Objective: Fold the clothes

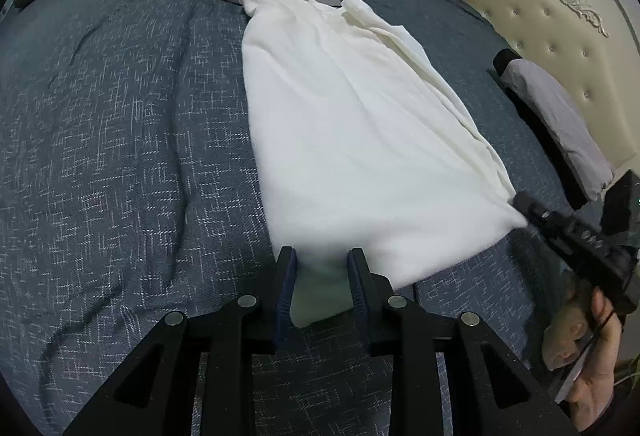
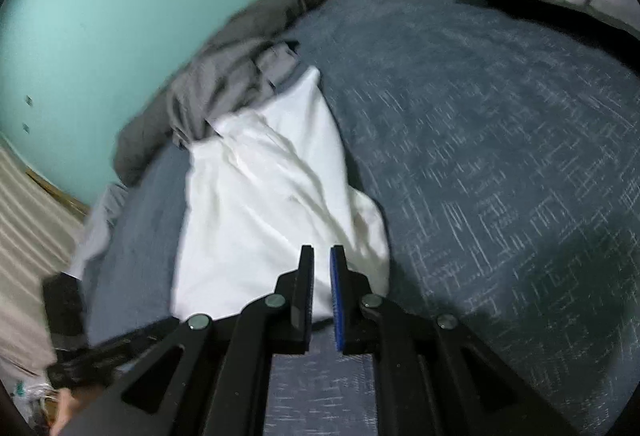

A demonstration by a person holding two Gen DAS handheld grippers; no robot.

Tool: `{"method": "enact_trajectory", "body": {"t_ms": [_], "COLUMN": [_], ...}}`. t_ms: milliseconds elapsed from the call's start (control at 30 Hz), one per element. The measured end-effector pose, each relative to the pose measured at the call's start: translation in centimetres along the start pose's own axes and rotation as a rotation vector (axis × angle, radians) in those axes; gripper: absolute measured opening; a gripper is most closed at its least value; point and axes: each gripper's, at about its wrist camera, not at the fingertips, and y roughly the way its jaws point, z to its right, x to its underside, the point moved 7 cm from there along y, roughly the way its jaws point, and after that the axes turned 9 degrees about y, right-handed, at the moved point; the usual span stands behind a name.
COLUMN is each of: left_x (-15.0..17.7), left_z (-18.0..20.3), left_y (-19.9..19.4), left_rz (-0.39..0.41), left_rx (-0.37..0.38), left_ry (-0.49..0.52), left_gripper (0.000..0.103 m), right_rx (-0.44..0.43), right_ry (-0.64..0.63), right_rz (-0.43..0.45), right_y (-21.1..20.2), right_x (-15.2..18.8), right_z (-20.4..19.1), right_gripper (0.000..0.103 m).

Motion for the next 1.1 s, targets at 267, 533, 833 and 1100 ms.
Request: {"method": "enact_trajectory", "body": {"t_ms": [267,533,833,1100], "left_x": [0.1,-0.1,1.6,0.9], "left_z": [0.1,-0.5,-3.3,-4.9], "left_y": [-0.1,-0.3,-2.3,-3.1], "left_rz": [0.021,0.080,0.121,0.140], "left_rx": [0.014,0.050,0.053,0.048], "left_ry": [0.010,-0.004,-0.044,-0.074], "left_gripper": [0.032,0.032,0.041,0.050], "right_rx": [0.080,0.031,0.003,0.065], "right_ry": [0.023,0.032,-0.089,-0.296], "right_rz": [0.003,0.074,0.097,0.038], "right_y": [0.4,-1.5,-2.2,0.7], "right_x": [0.1,-0.8,-0.9,-4.4], "right_z": [2.0,1.5,-2.1,-8.0], "right_gripper": [0.008,0.008,0.018,0.038]}}
